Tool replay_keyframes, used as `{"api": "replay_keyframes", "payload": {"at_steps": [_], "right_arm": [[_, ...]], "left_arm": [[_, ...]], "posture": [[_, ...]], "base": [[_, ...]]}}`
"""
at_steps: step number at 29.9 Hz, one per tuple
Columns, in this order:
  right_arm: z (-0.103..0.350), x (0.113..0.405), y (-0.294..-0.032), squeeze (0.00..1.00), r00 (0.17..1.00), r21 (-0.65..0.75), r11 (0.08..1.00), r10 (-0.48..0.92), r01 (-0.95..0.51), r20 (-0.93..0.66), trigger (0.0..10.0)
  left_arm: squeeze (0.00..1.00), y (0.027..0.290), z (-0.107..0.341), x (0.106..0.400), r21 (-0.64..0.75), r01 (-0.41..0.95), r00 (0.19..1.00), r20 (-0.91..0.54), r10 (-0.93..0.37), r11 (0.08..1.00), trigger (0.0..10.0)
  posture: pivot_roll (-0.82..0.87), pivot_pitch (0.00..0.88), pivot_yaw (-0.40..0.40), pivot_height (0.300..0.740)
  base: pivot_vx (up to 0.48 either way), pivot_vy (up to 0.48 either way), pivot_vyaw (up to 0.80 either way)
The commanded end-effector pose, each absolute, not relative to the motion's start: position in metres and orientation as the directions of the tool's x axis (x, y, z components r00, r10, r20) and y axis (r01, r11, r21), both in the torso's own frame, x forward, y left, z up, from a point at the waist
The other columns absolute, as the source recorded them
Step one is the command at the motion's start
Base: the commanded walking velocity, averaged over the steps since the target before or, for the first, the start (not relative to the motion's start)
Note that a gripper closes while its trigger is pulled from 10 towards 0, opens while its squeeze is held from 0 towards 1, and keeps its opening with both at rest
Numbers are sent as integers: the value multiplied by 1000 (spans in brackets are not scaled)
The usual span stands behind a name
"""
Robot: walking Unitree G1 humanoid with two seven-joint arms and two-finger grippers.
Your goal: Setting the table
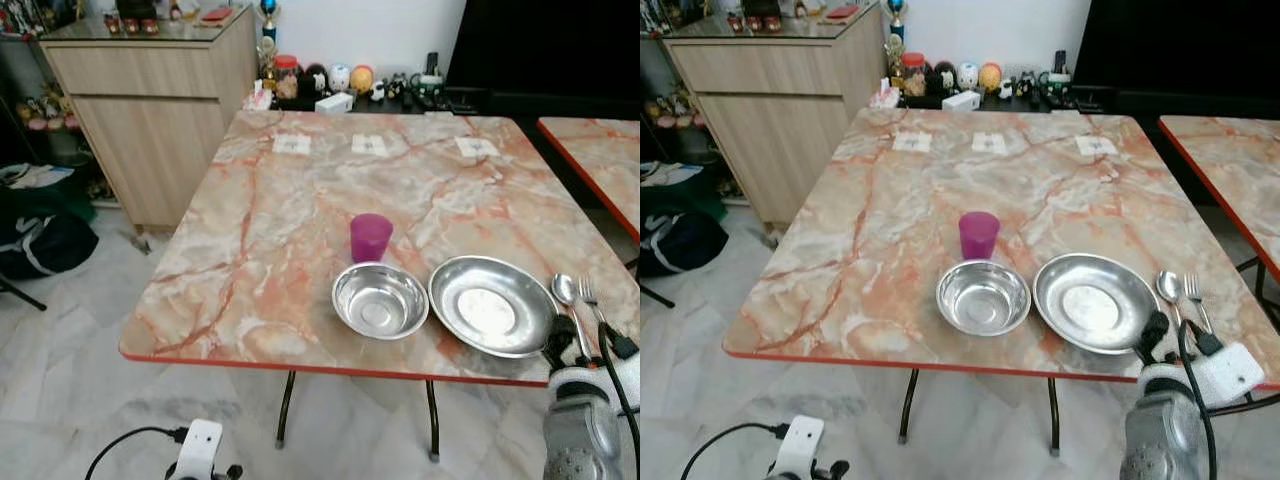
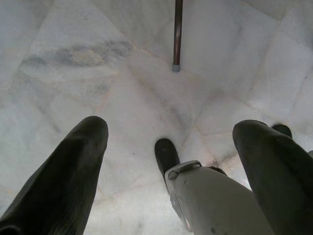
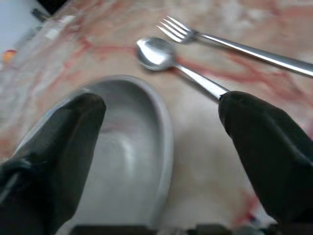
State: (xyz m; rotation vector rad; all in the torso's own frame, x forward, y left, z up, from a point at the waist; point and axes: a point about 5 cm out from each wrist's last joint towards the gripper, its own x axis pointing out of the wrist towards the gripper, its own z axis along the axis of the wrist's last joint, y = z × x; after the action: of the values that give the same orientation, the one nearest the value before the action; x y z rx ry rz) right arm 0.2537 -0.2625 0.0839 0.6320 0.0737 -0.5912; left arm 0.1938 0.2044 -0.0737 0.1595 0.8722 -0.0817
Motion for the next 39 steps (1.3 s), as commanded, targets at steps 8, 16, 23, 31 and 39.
{"api": "replay_keyframes", "payload": {"at_steps": [8,16,23,31,39], "right_arm": [[83,267,-267,0,829,594,590,-480,546,-286,10000],[79,262,-274,0,813,592,571,-501,568,-296,10000],[72,260,-274,0,817,576,584,-470,572,-335,10000],[64,264,-264,0,831,543,629,-401,556,-387,10000],[61,265,-269,0,808,520,619,-420,588,-413,0]], "left_arm": [[0,206,-73,193,107,137,642,-767,-6,985,10000],[0,209,-73,193,113,134,642,-767,0,985,10000],[0,210,-73,194,116,138,642,-767,0,984,10000],[0,208,-72,195,124,165,642,-766,-11,978,10000],[0,208,-73,194,127,170,636,-772,-11,977,10000]], "posture": [[23,0,-34,740],[23,0,-29,740],[18,0,-24,740],[21,0,-22,740],[22,0,-26,740]], "base": [[0,0,0],[0,0,0],[0,0,0],[0,0,0],[0,0,0]]}}
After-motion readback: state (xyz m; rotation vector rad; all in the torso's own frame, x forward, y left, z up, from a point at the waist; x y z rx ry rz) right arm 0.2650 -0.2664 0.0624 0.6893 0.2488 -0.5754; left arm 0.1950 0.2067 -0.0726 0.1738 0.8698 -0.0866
